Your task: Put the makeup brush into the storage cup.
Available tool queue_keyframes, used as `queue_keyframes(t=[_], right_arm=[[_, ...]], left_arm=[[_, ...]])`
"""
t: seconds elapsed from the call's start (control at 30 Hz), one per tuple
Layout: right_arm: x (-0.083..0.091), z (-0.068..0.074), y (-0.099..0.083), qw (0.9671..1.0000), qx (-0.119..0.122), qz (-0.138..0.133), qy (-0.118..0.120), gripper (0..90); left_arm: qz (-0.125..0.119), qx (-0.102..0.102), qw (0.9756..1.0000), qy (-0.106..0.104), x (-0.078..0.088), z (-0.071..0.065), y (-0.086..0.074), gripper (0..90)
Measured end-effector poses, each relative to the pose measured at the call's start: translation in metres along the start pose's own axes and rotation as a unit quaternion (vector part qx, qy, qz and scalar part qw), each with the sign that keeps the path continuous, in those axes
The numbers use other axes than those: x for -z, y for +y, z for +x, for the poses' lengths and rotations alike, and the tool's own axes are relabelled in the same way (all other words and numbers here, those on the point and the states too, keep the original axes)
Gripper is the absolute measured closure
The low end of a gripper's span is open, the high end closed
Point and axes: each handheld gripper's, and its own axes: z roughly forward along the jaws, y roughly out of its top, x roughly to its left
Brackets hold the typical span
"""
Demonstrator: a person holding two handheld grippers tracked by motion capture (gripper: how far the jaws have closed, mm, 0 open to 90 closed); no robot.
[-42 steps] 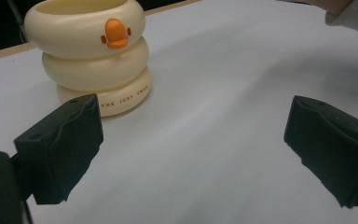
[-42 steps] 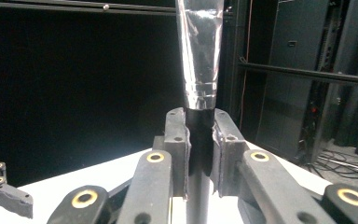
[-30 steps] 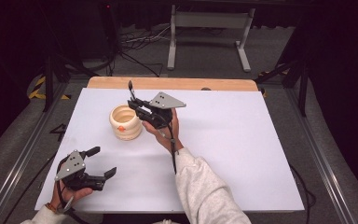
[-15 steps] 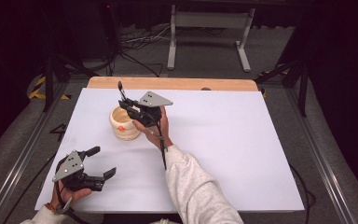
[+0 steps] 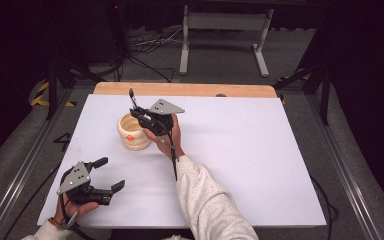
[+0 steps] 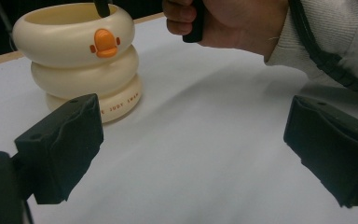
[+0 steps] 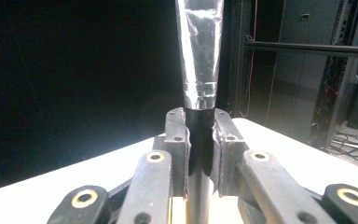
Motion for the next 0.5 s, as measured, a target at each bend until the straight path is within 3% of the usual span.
queue_keyframes(t=[0.5], right_arm=[[-0.005,0.006,-0.014,0.9996,-0.001,0.027,0.003,79.7]], left_arm=[[0.001,-0.001,1.0,0.0,0.0,0.0,0.0,5.7]])
